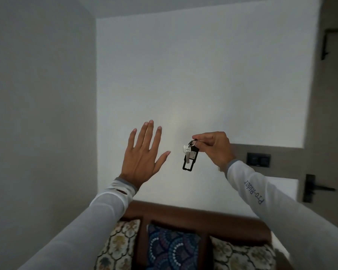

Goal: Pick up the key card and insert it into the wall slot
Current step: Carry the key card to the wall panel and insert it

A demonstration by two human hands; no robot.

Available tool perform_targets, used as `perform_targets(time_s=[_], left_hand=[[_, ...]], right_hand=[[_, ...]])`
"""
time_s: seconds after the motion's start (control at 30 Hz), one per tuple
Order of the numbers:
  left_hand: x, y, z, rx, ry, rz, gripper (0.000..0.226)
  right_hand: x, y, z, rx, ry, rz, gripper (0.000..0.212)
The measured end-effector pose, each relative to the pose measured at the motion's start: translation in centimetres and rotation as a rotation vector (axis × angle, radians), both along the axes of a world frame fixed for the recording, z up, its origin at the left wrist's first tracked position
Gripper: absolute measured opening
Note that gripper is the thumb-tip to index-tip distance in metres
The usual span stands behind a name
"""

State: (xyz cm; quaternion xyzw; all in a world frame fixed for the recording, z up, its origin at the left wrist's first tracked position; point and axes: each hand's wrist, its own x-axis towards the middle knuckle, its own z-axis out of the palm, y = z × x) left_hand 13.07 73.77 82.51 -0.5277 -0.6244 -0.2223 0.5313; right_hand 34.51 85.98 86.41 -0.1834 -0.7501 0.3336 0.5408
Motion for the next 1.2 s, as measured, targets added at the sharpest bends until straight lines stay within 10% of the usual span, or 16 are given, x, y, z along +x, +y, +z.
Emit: perform_targets(time_s=[0.63,1.2], left_hand=[[14.4,39.7,-1.4,-0.040,-0.052,-0.362,0.075],[24.5,57.6,-3.4,-0.080,-0.038,-0.262,0.076]], right_hand=[[18.9,28.6,-1.7,-0.040,-0.068,-0.318,0.017],[29.6,50.7,-2.5,-0.088,-0.071,-0.198,0.016]])
